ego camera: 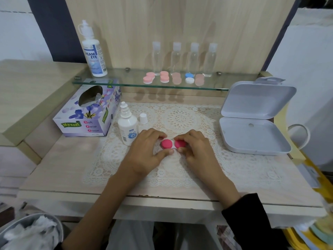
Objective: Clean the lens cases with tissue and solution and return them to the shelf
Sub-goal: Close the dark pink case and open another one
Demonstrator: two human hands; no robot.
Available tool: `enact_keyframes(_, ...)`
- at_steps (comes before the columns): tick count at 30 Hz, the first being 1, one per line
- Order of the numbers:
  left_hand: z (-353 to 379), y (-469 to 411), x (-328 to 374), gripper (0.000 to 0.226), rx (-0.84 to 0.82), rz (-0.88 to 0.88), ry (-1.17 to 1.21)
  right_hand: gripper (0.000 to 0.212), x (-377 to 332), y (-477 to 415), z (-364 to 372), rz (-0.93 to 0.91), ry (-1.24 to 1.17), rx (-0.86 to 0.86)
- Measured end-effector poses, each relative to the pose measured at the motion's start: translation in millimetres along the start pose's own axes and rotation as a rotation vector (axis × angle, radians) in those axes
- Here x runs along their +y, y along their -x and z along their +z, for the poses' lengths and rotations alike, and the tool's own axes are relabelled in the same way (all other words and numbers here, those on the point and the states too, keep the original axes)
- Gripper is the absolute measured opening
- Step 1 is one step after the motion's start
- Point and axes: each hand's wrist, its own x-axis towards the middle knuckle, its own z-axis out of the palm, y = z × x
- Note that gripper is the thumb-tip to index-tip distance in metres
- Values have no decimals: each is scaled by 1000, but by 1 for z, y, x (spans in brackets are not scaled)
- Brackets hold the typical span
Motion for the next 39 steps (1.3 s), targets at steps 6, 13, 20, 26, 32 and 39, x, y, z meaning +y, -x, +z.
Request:
enact_keyframes(6, 3, 3, -4, 43, -49, 150, 7, 31, -1, 1, 0, 12, 4, -5)
enact_keyframes(13, 3, 4, -2, 51, -59, 152, -38, 29, 0, 0, 0, 18, 20, -11)
enact_keyframes(20, 2, 2, -3, 50, -16, 118, -7, 28, -1, 1, 0, 11, 33, -13)
enact_keyframes(26, 5, 3, -5, 45, -49, 151, -23, 29, -2, 1, -1, 17, 43, -18)
enact_keyframes(32, 2, 3, -3, 50, -20, 134, -1, 28, -2, 1, -1, 9, 57, -22)
enact_keyframes(39, 3, 3, -4, 42, -17, 122, -3, 26, -4, 1, -1, 19, 77, -16)
